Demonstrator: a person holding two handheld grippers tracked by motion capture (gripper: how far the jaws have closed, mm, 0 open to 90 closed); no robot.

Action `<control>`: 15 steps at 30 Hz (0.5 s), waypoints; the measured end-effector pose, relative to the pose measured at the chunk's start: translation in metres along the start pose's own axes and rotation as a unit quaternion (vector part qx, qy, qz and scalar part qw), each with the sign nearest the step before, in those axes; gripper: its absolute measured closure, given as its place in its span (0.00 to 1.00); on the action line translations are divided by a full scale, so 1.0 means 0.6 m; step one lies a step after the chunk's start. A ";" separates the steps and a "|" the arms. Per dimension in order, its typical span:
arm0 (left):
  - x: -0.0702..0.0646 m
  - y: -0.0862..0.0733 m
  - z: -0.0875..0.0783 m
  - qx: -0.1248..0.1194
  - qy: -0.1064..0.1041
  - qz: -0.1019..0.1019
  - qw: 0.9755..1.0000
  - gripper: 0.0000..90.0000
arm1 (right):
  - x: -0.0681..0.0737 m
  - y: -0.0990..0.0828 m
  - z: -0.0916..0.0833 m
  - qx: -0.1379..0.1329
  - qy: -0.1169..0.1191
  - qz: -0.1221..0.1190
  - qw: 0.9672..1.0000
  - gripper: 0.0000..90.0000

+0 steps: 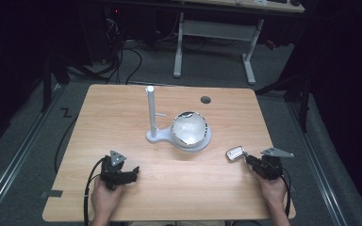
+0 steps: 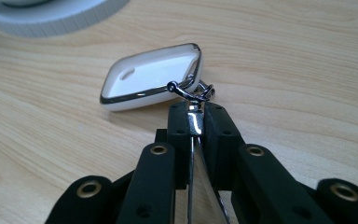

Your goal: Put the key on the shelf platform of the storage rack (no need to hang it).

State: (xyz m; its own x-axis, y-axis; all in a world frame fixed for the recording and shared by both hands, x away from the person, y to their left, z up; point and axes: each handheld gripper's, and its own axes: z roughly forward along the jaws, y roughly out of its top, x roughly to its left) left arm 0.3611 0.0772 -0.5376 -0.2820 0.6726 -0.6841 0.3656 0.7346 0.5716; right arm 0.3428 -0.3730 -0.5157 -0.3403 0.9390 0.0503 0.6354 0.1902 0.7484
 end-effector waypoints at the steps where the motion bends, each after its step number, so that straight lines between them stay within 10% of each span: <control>1: 0.000 0.000 0.000 0.000 0.000 0.000 1.000 0.19 | -0.001 0.000 -0.003 -0.004 0.004 0.007 1.000 0.91; 15: 0.000 0.000 0.000 0.000 -0.001 0.002 1.000 0.19 | 0.012 0.037 -0.040 -0.050 0.017 0.003 0.999 0.91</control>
State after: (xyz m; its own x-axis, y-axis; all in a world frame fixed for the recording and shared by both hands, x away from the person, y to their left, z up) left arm 0.3610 0.0775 -0.5377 -0.2797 0.6748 -0.6830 0.3673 0.7324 0.5732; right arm 0.3375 -0.3687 -0.4828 -0.3603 0.9297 0.0763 0.5664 0.1530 0.8098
